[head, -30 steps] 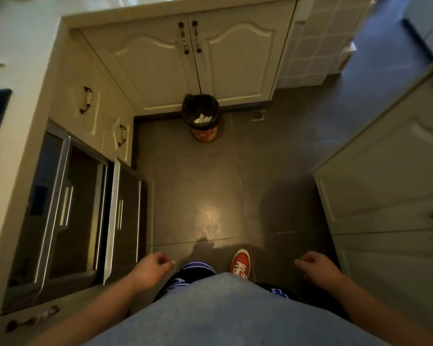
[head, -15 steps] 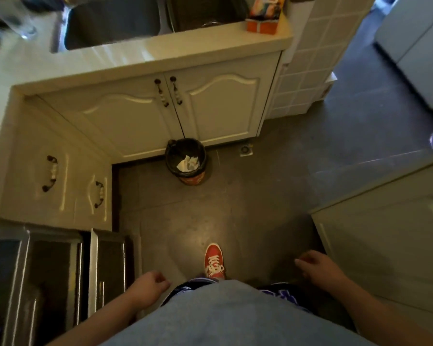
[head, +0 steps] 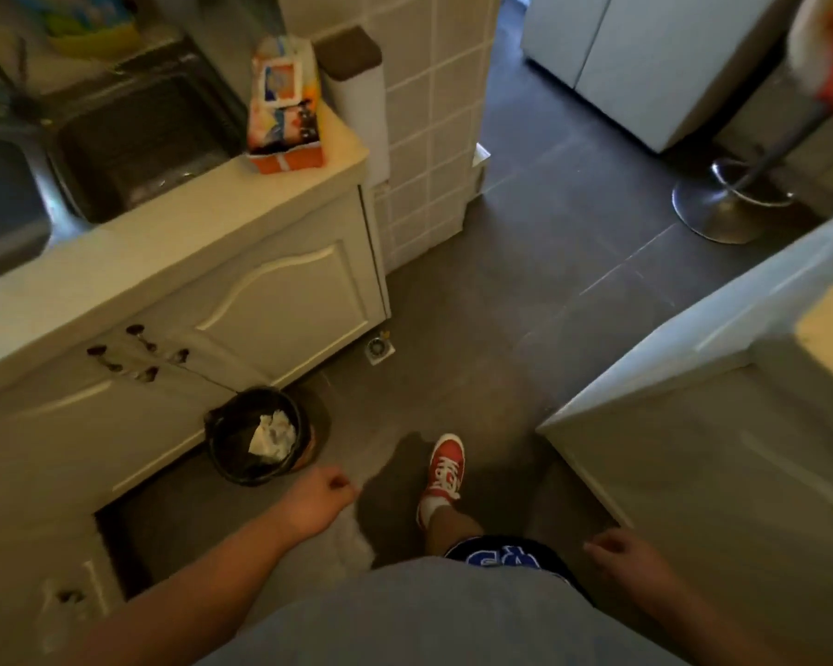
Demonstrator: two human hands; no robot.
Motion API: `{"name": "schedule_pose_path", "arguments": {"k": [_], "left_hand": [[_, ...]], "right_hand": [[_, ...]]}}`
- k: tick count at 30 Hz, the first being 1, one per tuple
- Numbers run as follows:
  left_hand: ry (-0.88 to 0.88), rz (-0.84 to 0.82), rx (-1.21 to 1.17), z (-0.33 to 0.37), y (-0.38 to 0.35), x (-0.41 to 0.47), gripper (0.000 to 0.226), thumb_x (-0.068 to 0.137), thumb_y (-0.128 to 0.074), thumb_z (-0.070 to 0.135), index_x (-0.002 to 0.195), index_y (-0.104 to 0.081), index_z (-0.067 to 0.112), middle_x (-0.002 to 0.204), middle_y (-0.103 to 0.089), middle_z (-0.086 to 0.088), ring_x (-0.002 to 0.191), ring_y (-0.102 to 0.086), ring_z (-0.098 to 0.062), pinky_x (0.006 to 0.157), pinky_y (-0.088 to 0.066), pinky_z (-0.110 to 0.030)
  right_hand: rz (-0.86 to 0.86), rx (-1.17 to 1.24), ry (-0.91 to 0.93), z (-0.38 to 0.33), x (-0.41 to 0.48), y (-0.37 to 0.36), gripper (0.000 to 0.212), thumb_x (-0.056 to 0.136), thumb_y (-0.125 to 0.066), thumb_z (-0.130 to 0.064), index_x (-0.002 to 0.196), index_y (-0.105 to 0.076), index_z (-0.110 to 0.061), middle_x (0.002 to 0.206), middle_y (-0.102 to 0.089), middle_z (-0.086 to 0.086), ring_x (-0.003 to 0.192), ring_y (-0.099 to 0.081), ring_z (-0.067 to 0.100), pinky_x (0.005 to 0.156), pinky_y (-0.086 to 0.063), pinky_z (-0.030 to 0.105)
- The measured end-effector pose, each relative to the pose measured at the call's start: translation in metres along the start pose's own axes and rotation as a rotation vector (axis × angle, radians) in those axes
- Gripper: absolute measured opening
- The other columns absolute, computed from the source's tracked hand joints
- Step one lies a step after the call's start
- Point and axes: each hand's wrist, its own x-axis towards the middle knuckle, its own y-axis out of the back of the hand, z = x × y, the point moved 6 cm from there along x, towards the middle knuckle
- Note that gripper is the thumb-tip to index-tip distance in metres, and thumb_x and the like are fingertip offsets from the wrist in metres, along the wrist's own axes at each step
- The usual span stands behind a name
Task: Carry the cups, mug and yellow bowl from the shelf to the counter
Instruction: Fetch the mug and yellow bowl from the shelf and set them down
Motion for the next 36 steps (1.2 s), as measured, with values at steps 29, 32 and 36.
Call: {"name": "schedule_pose_path", "arguments": {"k": [29,32,36], "left_hand": [[-0.061,-0.164,0.350,0.326,0.206,0.319,0.016,0.089,-0.063,0.036,0.083,-0.062,0.021,0.093,-0.068,-0.005,0.092,-0.066,-0.022,0.080,-0.050,-0.033],[-0.136,-0.210,0.381,0.409,0.195,0.347,0.026,0.090,-0.061,0.039,0.098,-0.066,0.015,0.097,-0.069,-0.006,0.091,-0.066,-0.021,0.082,-0.052,-0.035],[-0.197,-0.243,0.428,0.502,0.177,0.384,0.024,0.093,-0.058,0.037,0.104,-0.064,0.017,0.100,-0.067,-0.006,0.094,-0.063,-0.021,0.088,-0.053,-0.040]], "right_hand": [[0.161,0.271,-0.125,-0.277,0.170,0.225,0.019,0.090,-0.064,-0.031,0.093,-0.064,-0.013,0.089,-0.070,0.008,0.075,-0.069,0.020,0.077,-0.058,0.039],[0.201,0.379,-0.219,-0.248,0.172,0.244,0.018,0.089,-0.065,-0.029,0.091,-0.064,-0.011,0.088,-0.069,0.009,0.072,-0.069,0.021,0.068,-0.054,0.034],[0.193,0.483,-0.324,-0.216,0.192,0.267,0.020,0.088,-0.067,-0.029,0.089,-0.064,-0.009,0.086,-0.070,0.012,0.077,-0.070,0.028,0.065,-0.050,0.031]]}}
